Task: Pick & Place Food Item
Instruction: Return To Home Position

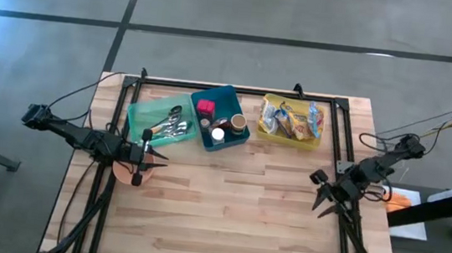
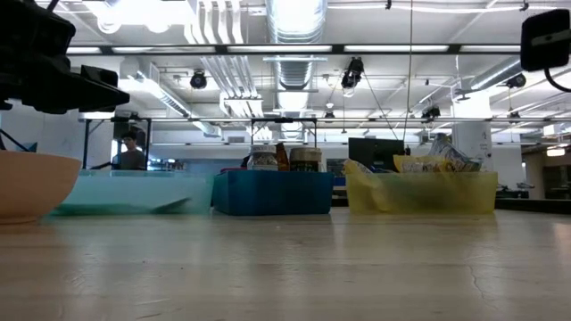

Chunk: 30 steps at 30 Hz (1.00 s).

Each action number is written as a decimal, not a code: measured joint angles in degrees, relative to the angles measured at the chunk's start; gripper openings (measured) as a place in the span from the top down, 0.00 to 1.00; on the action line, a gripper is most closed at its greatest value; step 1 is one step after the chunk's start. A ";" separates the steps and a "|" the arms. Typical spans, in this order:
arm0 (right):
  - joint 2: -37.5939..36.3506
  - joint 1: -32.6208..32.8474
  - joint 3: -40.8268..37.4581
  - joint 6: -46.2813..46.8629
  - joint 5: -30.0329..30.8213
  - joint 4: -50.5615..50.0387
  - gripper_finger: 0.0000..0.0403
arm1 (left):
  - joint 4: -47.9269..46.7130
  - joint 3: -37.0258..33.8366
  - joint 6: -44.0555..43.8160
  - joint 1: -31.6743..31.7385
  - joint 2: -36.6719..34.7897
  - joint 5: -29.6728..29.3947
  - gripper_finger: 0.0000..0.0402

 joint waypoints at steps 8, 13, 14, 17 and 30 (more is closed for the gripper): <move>0.39 -0.02 -0.68 -5.00 0.20 0.85 0.70 | 0.00 0.00 0.15 0.02 0.00 0.00 0.77; 0.48 -0.01 -0.68 1.63 0.19 -2.01 0.70 | 0.00 0.00 0.15 0.02 0.02 0.00 0.77; 0.47 0.00 -0.68 3.04 0.19 -2.04 0.70 | 0.00 0.00 0.15 0.02 0.02 0.00 0.77; 0.55 0.00 -0.68 6.11 0.17 -2.02 0.70 | 0.00 0.00 0.15 0.02 0.02 0.00 0.77; 0.73 0.00 -0.68 7.02 0.19 -2.05 0.70 | 0.00 0.00 0.11 0.02 0.02 0.00 0.77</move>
